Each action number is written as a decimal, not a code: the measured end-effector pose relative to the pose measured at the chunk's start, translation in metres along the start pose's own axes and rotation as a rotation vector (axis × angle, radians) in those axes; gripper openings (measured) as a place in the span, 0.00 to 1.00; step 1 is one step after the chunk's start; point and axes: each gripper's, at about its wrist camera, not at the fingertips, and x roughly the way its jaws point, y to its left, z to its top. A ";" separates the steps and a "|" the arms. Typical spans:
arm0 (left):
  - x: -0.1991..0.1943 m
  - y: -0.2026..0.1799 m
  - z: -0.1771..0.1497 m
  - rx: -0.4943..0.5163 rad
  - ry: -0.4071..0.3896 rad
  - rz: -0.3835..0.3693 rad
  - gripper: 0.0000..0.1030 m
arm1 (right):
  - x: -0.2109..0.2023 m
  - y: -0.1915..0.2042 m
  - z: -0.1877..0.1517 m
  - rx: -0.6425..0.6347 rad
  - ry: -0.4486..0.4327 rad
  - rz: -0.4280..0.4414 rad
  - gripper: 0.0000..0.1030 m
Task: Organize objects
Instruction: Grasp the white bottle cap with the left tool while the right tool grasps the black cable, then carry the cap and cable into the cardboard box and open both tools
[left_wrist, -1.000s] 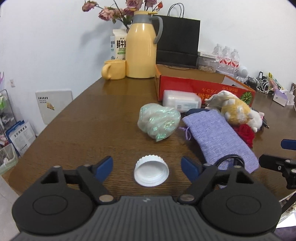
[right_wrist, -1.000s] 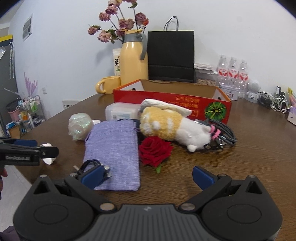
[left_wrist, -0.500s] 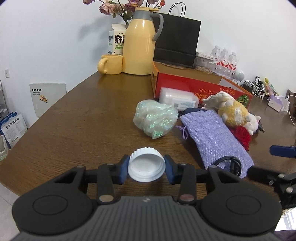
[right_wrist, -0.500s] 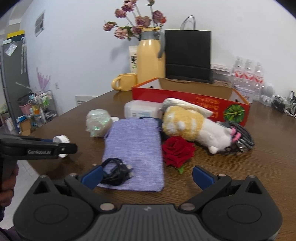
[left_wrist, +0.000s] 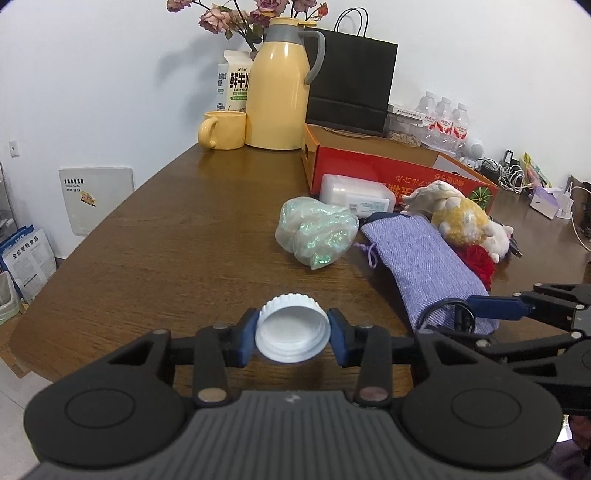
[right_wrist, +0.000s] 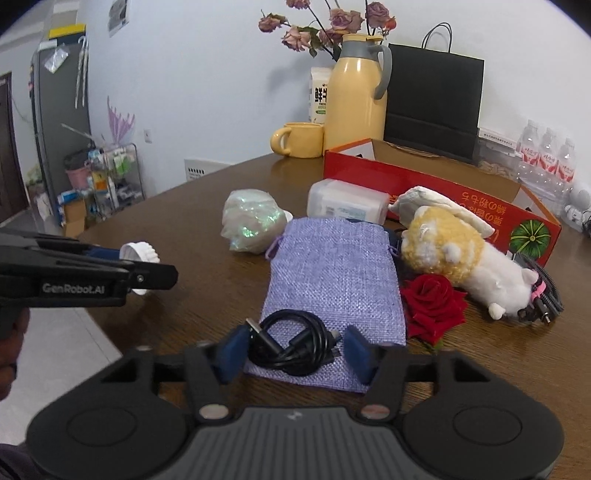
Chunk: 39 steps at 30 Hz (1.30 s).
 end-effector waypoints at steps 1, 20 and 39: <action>0.001 0.001 -0.001 -0.002 0.004 -0.001 0.39 | 0.000 0.001 0.000 -0.004 0.001 -0.001 0.52; 0.006 -0.006 0.000 0.001 0.012 -0.015 0.39 | -0.013 -0.017 -0.002 0.049 -0.053 0.053 0.18; 0.013 -0.050 0.084 0.060 -0.179 -0.084 0.39 | -0.039 -0.069 0.042 0.106 -0.280 0.030 0.18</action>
